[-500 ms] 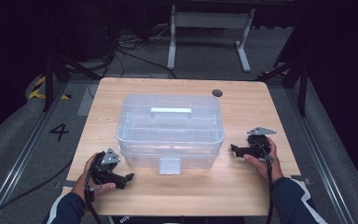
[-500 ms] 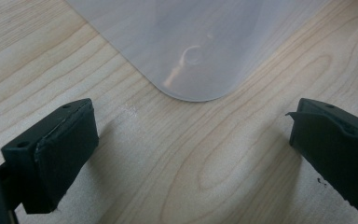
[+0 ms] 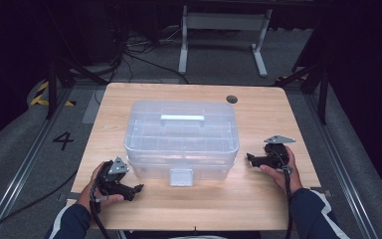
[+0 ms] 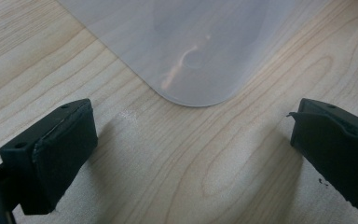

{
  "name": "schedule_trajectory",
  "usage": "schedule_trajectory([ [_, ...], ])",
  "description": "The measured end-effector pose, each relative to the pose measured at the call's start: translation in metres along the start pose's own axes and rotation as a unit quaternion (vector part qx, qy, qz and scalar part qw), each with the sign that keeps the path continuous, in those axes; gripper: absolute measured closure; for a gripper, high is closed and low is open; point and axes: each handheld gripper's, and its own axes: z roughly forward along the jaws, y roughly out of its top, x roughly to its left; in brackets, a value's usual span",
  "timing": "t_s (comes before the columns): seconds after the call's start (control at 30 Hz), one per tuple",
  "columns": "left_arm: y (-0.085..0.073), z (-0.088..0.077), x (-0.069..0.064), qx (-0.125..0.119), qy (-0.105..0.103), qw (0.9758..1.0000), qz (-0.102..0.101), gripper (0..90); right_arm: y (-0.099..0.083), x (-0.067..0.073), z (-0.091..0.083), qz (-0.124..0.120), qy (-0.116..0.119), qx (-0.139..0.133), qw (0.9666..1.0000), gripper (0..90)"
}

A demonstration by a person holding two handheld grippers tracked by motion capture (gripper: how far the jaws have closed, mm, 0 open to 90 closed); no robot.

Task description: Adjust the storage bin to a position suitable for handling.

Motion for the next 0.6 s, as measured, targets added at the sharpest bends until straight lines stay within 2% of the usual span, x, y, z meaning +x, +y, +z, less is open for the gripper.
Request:
schedule_trajectory([
  [0.1, 0.0, 0.0, 0.0, 0.0, 0.002, 1.0, -0.004, 0.8, 0.0, -0.005, -0.003, -0.003, 0.002, 0.002, 1.0, 17.6],
  [0.23, 0.0, 0.0, 0.001, 0.001, 0.005, 1.0, -0.004, 0.8, 0.001, -0.011, -0.008, -0.006, -0.003, -0.001, 1.0, 21.8],
  [0.27, 0.0, 0.0, 0.001, 0.001, 0.006, 1.0, -0.007, 0.8, 0.003, -0.014, -0.016, -0.003, 0.007, -0.026, 0.9996, 24.8],
  [0.37, 0.0, 0.0, 0.001, 0.001, 0.007, 0.9999, -0.007, 0.8, 0.008, -0.015, -0.024, -0.001, 0.025, -0.043, 0.9988, 25.7],
  [0.47, 0.0, -0.001, 0.001, 0.001, 0.007, 0.9999, -0.008, 0.8, 0.011, -0.015, -0.03, 0.002, 0.029, -0.056, 0.998, 26.0],
  [0.6, 0.0, -0.001, 0.001, 0.001, 0.007, 0.9999, -0.008, 0.8, 0.017, -0.011, -0.043, -0.014, 0.035, -0.082, 0.9959, 26.4],
])
